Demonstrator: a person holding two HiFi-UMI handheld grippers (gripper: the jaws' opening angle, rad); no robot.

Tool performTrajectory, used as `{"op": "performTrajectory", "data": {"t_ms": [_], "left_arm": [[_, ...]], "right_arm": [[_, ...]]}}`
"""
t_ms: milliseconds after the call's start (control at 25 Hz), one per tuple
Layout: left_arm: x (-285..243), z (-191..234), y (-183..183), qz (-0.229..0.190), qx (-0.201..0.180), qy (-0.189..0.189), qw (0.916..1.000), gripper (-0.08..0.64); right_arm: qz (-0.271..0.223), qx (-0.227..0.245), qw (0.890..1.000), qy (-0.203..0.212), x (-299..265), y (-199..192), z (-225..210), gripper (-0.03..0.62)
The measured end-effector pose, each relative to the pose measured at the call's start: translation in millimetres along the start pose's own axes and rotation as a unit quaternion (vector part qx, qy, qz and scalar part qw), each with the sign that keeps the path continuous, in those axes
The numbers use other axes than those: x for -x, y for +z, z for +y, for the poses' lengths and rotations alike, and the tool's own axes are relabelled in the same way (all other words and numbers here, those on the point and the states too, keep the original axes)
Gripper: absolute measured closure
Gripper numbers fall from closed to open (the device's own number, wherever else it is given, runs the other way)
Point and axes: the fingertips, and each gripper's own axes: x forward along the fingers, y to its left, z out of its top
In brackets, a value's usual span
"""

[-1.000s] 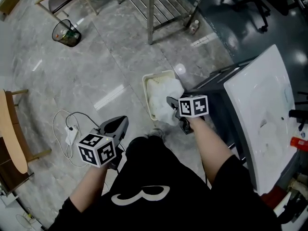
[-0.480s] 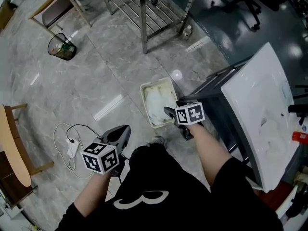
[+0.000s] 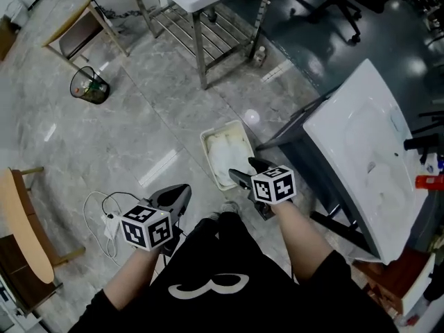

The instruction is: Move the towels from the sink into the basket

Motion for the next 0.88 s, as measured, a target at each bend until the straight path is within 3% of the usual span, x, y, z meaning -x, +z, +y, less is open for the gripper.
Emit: {"op": "performTrajectory", "data": {"t_ms": [200, 400, 640, 880], "left_arm": [[-1.5, -54.4, 14.7, 0.019, -0.052, -0.062, 0.9965, 0.555], [-16.3, -125.2, 25.7, 0.047, -0.111, -0.161, 0.9795, 0.555], [-22.9, -214.9, 21.0, 0.079, -0.174, -0.256, 0.9475, 0.555], [-30.2, -298.2, 9.8, 0.101, -0.244, -0.319, 0.9102, 0.555]], "right_arm": [[-0.075, 0.021, 0.997, -0.014, 70.7, 25.9, 35.1, 0.241], [-0.151, -0.004, 0.986, -0.065, 157.4, 25.6, 43.8, 0.238], [-0.196, -0.016, 0.972, -0.131, 252.3, -5.2, 57.3, 0.238], [-0.243, -0.042, 0.947, -0.205, 337.4, -44.9, 45.5, 0.238]]}}
